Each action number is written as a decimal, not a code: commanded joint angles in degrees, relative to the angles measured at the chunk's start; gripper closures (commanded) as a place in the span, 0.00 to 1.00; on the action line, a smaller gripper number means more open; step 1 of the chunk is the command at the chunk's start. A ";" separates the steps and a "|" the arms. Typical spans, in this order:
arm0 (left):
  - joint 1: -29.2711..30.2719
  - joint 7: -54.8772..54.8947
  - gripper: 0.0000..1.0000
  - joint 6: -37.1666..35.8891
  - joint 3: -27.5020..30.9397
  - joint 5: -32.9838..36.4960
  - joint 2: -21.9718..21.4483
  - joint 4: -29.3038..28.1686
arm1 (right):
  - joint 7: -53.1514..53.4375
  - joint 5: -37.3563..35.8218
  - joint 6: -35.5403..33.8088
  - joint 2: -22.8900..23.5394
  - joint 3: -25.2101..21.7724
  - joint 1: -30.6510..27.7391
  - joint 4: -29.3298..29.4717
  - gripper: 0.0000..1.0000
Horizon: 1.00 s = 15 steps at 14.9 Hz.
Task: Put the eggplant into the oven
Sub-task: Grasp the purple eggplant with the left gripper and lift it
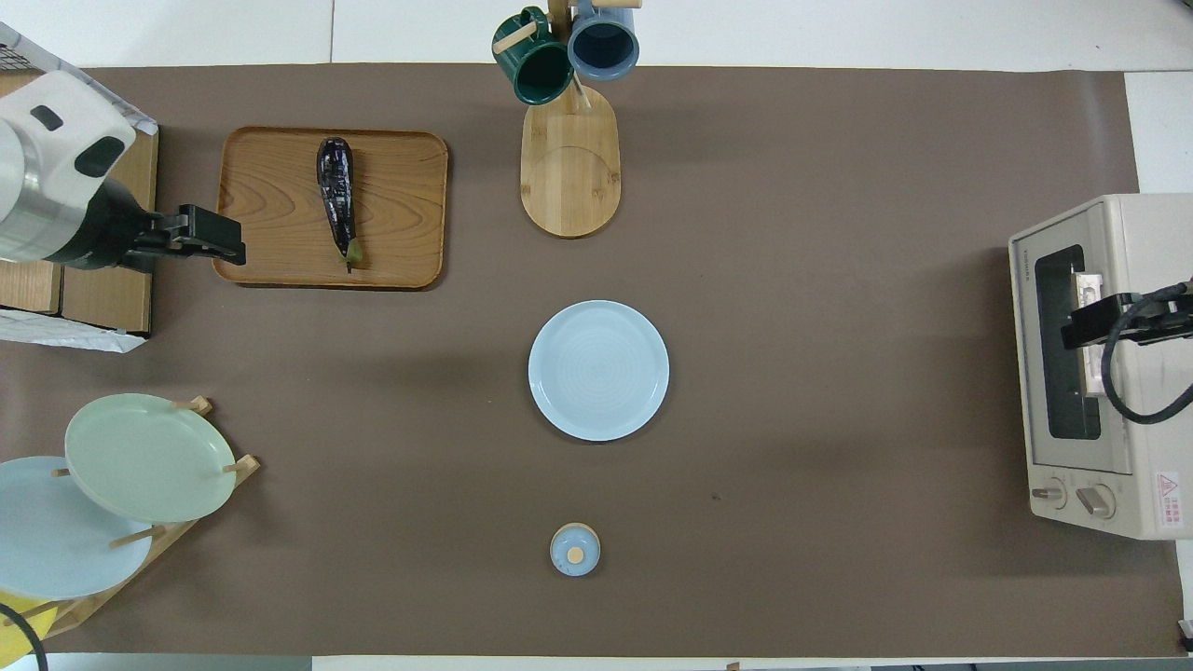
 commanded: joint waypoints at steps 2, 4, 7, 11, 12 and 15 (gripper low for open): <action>-0.49 -0.87 0.00 4.24 0.18 -0.09 11.33 6.52 | -11.56 0.59 9.24 -3.40 0.21 -1.58 -7.31 1.00; -1.53 -0.78 0.00 10.47 0.18 0.44 15.64 6.78 | -9.39 -2.03 11.27 -3.13 0.13 -1.84 -9.33 1.00; -3.55 -0.87 0.00 14.09 0.27 1.84 23.97 11.94 | 1.06 -7.67 14.43 -2.61 0.39 -1.23 -12.06 1.00; -3.39 -0.52 0.00 19.89 0.27 3.06 30.16 16.45 | 1.96 -9.51 15.41 0.37 0.30 -1.84 -13.38 1.00; -3.39 -0.35 0.00 20.69 0.19 5.16 30.34 16.19 | 1.87 -11.44 15.58 0.73 0.39 -1.76 -13.38 1.00; -2.86 -0.34 0.00 24.98 0.10 5.98 30.51 13.91 | 1.35 -12.86 15.58 0.91 0.39 -1.93 -13.38 1.00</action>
